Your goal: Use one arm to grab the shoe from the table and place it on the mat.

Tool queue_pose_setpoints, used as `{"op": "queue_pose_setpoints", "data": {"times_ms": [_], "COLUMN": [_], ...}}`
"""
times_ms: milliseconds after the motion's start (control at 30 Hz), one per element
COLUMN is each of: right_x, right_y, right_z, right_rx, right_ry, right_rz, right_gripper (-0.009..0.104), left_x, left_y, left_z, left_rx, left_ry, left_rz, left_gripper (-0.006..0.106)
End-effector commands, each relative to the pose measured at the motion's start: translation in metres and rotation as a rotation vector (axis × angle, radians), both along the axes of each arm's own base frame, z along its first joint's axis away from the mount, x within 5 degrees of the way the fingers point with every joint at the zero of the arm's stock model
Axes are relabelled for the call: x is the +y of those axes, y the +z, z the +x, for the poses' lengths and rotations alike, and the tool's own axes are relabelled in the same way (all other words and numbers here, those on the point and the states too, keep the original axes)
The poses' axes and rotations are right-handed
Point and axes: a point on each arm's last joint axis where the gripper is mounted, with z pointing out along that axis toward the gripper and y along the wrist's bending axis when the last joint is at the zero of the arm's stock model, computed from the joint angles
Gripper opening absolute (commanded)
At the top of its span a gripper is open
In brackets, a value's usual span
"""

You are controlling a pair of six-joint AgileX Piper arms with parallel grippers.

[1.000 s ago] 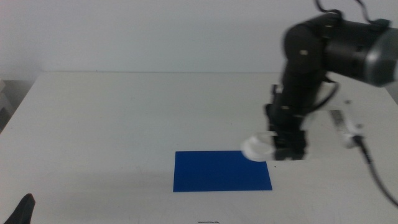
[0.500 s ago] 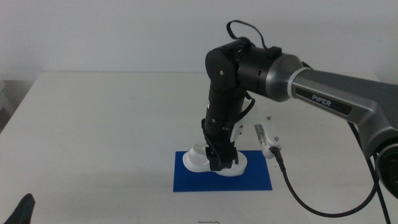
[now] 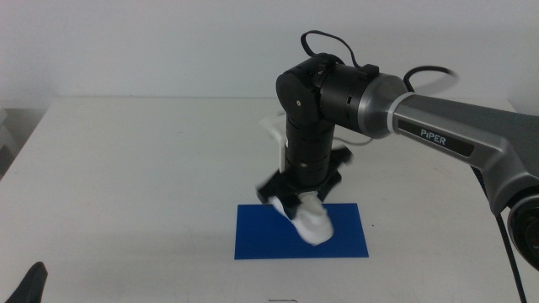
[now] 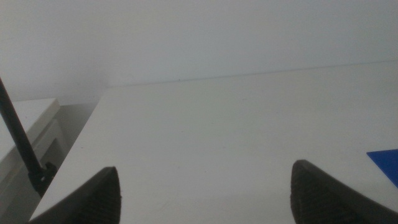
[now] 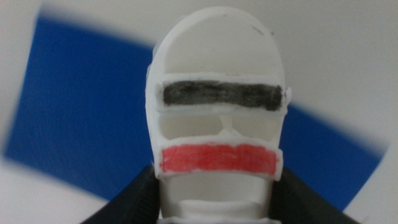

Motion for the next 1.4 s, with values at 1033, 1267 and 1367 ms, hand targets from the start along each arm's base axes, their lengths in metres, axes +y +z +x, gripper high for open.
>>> {"op": "queue_pose_setpoints", "data": {"times_ms": [1033,1267,1367], "right_x": [-0.003,-0.002,-0.001], "right_y": [0.036,0.021,0.015], "right_z": [-0.008,-0.002,0.001], "right_rx": [-0.065,-0.049,-0.052], "right_ry": [1.251,1.254,1.251], "right_rz": [-0.015,-0.049,-0.049], "right_gripper": [-0.001,-0.001,-0.001], "left_x": [0.000,0.000,0.000], "left_y": [0.010,0.010,0.010], "left_z": [-0.001,-0.001,-0.001], "left_rx": [-0.104,-0.104,-0.104], "left_ry": [-0.002,-0.002,-0.002], "left_rz": [-0.027,-0.027,-0.027], "left_gripper": [0.094,0.094,0.094]}}
